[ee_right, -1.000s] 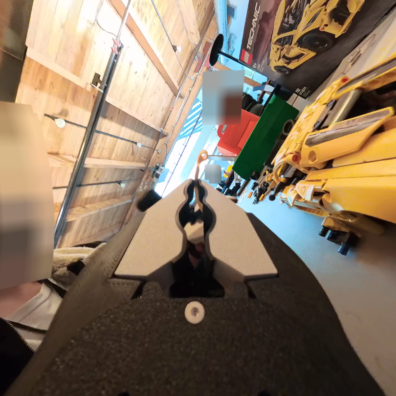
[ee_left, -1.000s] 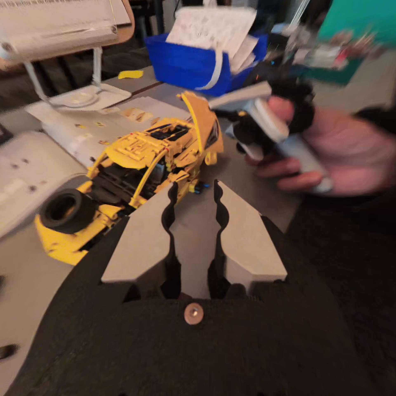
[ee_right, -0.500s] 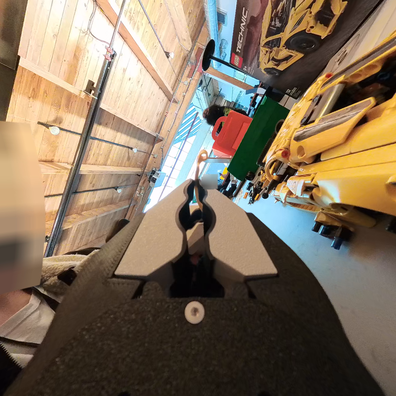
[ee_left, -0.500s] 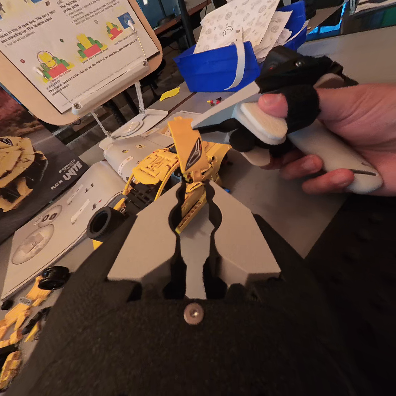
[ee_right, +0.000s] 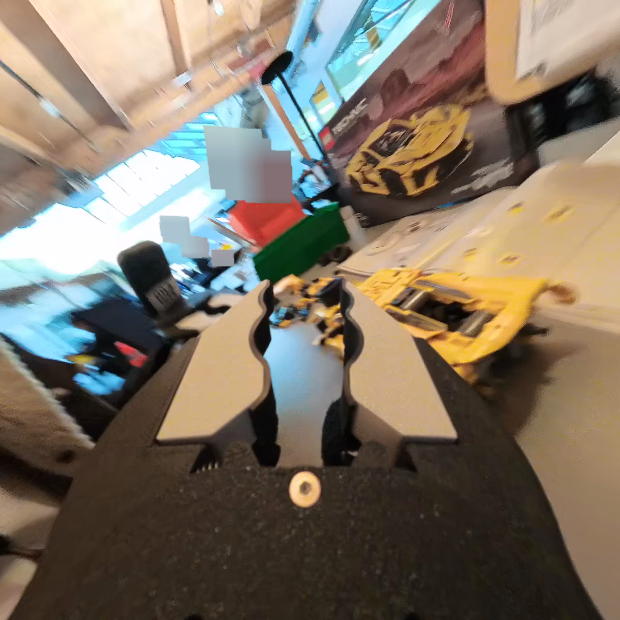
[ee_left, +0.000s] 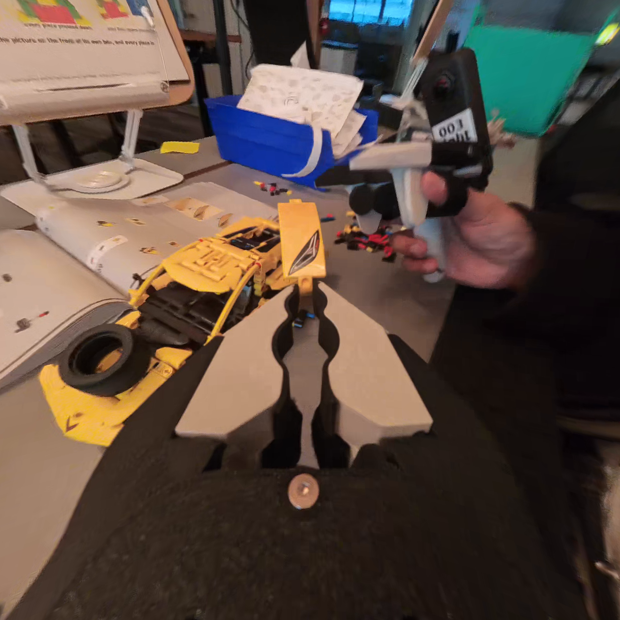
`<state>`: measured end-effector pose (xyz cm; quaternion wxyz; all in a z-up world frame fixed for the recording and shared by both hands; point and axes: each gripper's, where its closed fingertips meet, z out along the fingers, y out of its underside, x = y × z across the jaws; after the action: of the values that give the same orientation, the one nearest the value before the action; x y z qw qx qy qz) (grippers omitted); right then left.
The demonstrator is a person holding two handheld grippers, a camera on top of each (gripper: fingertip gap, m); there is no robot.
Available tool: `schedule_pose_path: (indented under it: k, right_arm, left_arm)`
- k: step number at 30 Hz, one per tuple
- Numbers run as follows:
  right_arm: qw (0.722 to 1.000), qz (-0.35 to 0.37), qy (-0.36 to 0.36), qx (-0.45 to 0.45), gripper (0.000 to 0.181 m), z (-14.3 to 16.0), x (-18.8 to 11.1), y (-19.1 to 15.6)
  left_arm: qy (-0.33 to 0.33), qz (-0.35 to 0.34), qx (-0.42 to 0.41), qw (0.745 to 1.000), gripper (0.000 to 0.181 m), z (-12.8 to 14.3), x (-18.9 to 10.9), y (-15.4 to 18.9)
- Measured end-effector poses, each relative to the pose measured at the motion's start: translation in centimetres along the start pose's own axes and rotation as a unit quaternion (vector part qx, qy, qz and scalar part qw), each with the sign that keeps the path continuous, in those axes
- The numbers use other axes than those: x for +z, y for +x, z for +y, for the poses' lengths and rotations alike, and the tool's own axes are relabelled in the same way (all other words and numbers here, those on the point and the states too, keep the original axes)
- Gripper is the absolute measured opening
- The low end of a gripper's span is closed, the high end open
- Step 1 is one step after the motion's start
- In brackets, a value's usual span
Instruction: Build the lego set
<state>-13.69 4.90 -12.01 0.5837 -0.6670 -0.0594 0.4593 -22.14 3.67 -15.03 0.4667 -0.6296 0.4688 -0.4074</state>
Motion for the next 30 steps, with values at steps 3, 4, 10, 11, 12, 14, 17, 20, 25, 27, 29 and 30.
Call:
schedule_pose_path:
  k: [3,4,10,11,12,14,17,20,25,27,29,30]
  right_arm:
    - [0.996,0.020,-0.026,-0.081,0.038,0.6,0.1,-0.2]
    - [0.997,0.009,-0.030,-0.074,0.040,0.9,0.3,-0.5]
    - [0.992,-0.002,-0.063,-0.105,0.050,2.3,1.3,-1.0]
    - [0.991,0.000,-0.075,-0.112,0.050,2.8,1.4,-0.9]
    - [0.990,-0.001,-0.083,-0.112,0.050,3.2,1.6,-0.9]
    - [0.990,0.009,-0.083,-0.115,0.046,3.2,1.6,-0.5]
    - [0.992,0.050,-0.063,-0.100,0.044,2.4,0.9,1.2]
    - [0.988,0.127,-0.047,-0.080,0.043,1.5,-0.5,4.1]
    - [0.983,0.141,-0.051,-0.109,0.039,1.4,-0.5,4.1]
    - [0.981,0.140,-0.063,-0.116,0.038,1.9,-0.2,4.0]
    - [0.976,0.166,-0.066,-0.121,0.037,1.8,-0.6,4.8]
    - [0.972,0.187,-0.063,-0.124,0.037,1.6,-1.0,5.3]
  left_arm:
    - [0.013,0.048,-0.008,0.999,0.007,-0.7,-0.4,0.0]
    - [0.009,0.061,-0.008,0.998,0.007,-0.6,-0.3,0.1]
    - [-0.003,0.114,-0.052,0.992,0.007,0.7,-0.5,0.4]
    - [-0.011,0.110,-0.048,0.993,0.007,1.2,-0.5,0.3]
    - [-0.018,0.112,-0.050,0.992,0.007,1.5,-0.5,0.3]
    - [-0.024,0.114,-0.058,0.992,0.007,1.8,-0.4,0.3]
    - [-0.030,0.103,-0.070,0.992,0.007,2.2,-0.2,-0.3]
    - [-0.030,0.105,-0.103,0.989,0.007,2.3,-0.2,-0.9]
    - [-0.031,0.121,-0.123,0.984,0.007,2.5,-0.1,-0.7]
    - [-0.036,0.125,-0.124,0.984,0.007,2.6,0.0,-0.6]
    - [-0.035,0.124,-0.126,0.984,0.007,2.6,0.0,-0.7]
    - [-0.036,0.124,-0.129,0.983,0.007,2.6,0.0,-0.7]
